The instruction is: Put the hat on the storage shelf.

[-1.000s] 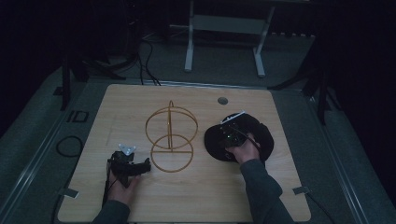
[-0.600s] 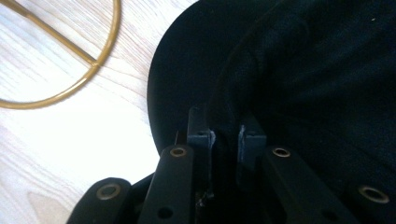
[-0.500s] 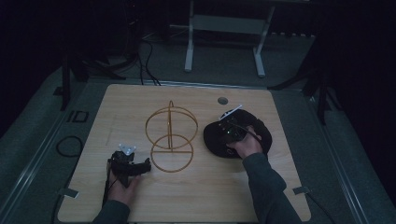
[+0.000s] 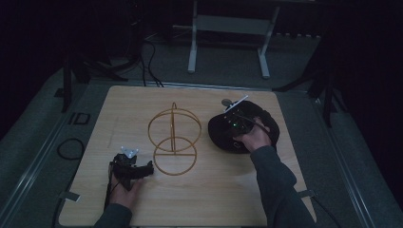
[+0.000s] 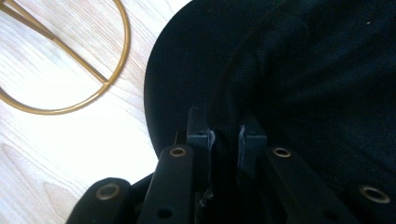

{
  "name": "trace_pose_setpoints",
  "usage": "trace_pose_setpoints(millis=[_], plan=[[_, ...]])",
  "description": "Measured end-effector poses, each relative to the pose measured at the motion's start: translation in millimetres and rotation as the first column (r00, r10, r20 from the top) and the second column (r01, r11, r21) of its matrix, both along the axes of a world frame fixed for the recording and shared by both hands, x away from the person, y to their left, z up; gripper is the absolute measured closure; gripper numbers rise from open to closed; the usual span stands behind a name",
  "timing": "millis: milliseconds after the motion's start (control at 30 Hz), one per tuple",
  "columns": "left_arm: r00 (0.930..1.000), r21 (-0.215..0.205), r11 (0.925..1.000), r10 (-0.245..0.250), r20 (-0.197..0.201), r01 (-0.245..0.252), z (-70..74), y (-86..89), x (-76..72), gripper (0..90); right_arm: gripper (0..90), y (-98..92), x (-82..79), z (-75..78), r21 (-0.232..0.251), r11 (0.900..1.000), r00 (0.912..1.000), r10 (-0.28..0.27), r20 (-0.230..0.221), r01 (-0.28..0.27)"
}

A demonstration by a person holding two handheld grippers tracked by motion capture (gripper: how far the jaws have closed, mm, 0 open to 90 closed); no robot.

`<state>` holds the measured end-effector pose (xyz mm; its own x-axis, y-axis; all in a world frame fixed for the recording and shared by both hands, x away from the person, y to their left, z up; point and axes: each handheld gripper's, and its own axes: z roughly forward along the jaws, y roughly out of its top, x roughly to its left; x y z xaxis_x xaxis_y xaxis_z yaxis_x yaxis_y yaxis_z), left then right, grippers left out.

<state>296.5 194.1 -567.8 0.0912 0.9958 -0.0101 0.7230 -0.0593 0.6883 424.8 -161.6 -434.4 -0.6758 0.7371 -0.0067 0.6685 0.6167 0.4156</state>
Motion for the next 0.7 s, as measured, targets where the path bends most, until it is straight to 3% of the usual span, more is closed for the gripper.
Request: trace_pose_setpoints(millis=[433, 700], plan=[[1.0, 0.003, 1.0, -0.003, -0.002, 0.003, 0.1, 0.2, 0.0, 1.2, 80.0, 12.6, -0.4, 25.6, -0.024, 0.998, 0.9981, 0.058, 0.019, -0.058], [1.0, 0.003, 1.0, -0.003, -0.003, 0.003, 0.2, 0.3, -0.1, 1.2, 80.0, 19.1, -4.4, 51.5, -0.028, 0.995, 0.9947, 0.098, 0.031, -0.097]])
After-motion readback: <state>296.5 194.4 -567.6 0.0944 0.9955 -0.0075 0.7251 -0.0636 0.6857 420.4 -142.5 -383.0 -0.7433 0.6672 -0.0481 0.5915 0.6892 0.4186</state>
